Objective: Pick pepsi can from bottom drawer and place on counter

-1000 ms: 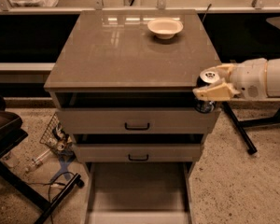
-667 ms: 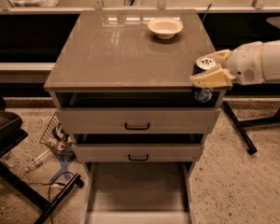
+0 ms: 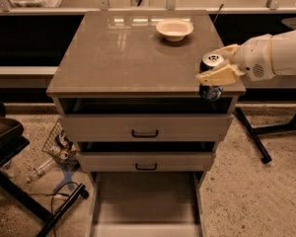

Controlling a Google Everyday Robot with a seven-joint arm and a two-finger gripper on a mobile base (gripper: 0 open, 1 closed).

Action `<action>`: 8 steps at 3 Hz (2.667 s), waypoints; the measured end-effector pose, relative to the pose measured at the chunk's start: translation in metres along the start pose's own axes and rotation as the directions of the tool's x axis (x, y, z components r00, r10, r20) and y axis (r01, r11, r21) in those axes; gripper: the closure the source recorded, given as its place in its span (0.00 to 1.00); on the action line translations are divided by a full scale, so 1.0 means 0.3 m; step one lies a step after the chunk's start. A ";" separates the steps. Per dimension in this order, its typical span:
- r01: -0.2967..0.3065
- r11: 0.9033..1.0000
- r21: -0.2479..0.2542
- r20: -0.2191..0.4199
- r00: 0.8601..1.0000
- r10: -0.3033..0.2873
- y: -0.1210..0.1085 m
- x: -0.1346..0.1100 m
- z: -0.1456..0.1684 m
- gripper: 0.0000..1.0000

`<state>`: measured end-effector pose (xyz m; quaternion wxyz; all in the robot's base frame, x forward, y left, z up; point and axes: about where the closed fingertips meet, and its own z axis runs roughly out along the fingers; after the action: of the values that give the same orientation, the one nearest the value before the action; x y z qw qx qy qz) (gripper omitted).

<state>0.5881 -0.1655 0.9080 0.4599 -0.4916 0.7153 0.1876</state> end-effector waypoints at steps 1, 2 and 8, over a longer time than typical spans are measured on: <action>0.020 1.000 0.004 0.006 1.000 -0.020 -0.022 -0.032 0.019 1.00; 0.036 0.999 -0.018 0.010 0.999 -0.036 -0.066 -0.055 0.074 1.00; 0.014 0.988 -0.156 0.241 0.970 0.024 -0.275 -0.145 0.359 0.52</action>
Offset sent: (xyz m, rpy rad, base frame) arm 0.0962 0.0404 0.0499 0.0081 -0.1071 0.1003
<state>0.7154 -0.1017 0.9052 0.5033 -0.4978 0.6382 0.3027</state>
